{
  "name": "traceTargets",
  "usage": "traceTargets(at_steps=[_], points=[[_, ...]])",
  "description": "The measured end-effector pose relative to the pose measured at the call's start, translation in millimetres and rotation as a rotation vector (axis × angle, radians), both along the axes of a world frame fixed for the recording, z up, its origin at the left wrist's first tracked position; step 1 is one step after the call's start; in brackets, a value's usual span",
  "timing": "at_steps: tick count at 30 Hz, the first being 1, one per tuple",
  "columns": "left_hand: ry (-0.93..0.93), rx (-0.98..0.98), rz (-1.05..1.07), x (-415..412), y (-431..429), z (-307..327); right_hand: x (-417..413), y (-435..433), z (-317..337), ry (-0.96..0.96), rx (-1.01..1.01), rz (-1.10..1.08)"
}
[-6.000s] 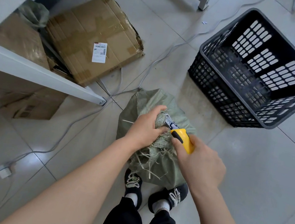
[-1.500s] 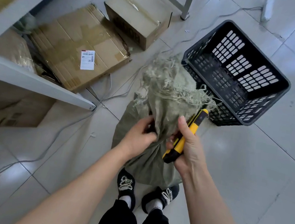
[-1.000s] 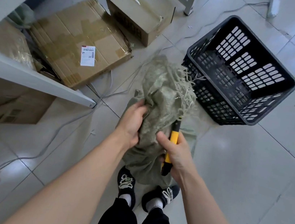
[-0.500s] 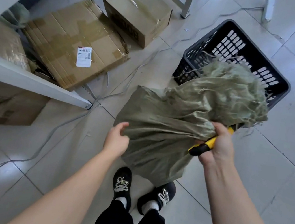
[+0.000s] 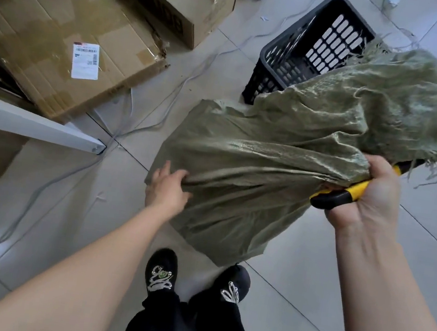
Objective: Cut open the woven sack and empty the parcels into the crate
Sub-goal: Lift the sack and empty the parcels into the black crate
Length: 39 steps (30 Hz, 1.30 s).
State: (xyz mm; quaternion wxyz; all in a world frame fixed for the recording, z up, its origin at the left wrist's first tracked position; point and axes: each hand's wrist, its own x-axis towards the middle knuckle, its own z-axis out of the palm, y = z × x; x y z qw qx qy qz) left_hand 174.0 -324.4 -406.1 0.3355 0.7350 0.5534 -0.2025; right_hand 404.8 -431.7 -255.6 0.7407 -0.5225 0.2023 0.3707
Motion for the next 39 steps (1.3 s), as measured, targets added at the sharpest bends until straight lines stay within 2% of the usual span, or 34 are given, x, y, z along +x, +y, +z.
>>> traceTargets(at_steps=[3, 9, 13, 16, 22, 28, 34, 39], points=[[-0.054, 0.06, 0.045, 13.7, 1.5, -2.3, 3.9, -0.2, -11.3, -0.003, -0.056, -0.003], [-0.198, 0.099, 0.431, 3.5, 7.9, 47.0, -2.9, 1.3, -9.0, 0.061, -0.327, -0.02], [-0.362, 0.071, 0.43, 34.4, 10.3, 108.2, -9.7, -7.9, 5.0, 0.131, -0.472, -0.015], [-0.454, 0.005, 0.422, 58.7, 5.6, 155.9, -7.7, -11.4, 23.3, 0.099, -0.534, -0.018], [-0.484, -0.269, 0.548, 54.3, -8.5, 210.2, 8.0, -5.0, 67.6, -0.015, -0.623, -0.018], [-0.565, -0.391, 0.721, 71.8, 2.3, 256.2, 24.4, 2.7, 90.1, -0.043, -0.582, -0.035], [-0.697, -0.611, 0.986, 125.8, 20.8, 305.7, 72.4, 32.7, 114.1, -0.09, -0.411, 0.009], [-0.694, -0.616, 1.103, 184.5, 16.4, 319.2, 131.7, 42.4, 109.6, 0.036, -0.318, 0.151]])
